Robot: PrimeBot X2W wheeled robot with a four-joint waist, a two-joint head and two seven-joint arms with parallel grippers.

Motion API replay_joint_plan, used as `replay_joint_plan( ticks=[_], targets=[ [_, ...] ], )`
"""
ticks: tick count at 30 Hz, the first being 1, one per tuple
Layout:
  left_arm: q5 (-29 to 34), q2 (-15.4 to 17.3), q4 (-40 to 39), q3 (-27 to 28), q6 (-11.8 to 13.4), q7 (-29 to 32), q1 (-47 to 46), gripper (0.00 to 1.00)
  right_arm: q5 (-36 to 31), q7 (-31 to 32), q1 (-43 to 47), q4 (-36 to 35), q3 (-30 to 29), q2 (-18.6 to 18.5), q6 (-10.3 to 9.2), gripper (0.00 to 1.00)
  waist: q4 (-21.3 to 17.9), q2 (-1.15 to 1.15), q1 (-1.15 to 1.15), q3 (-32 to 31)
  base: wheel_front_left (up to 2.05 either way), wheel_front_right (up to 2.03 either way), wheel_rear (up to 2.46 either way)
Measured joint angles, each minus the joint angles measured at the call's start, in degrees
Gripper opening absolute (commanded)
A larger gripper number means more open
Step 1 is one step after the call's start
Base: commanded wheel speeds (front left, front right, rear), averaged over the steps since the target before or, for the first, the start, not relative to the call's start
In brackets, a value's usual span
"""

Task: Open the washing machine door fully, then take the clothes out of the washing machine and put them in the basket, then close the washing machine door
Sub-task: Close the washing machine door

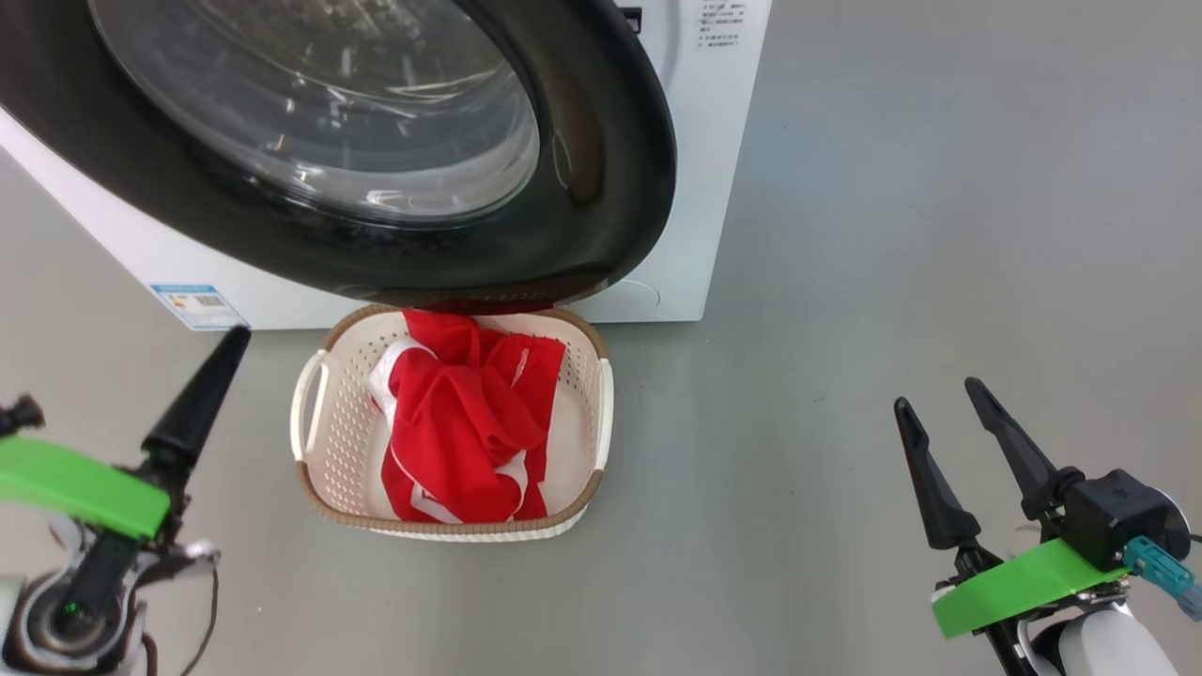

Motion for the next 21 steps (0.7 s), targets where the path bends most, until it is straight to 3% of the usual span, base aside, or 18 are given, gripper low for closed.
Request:
replay_joint_plan(
  ticks=[21],
  targets=[
    [4.6, 3.6, 0.0, -5.8, 0.0, -17.5, 15.4, 1.0, 0.1, 0.0, 4.3, 0.2, -1.4, -0.4, 0.0, 1.0, -5.3, 0.0, 0.0, -2.5, 0.0, 0.0, 0.0]
  ],
)
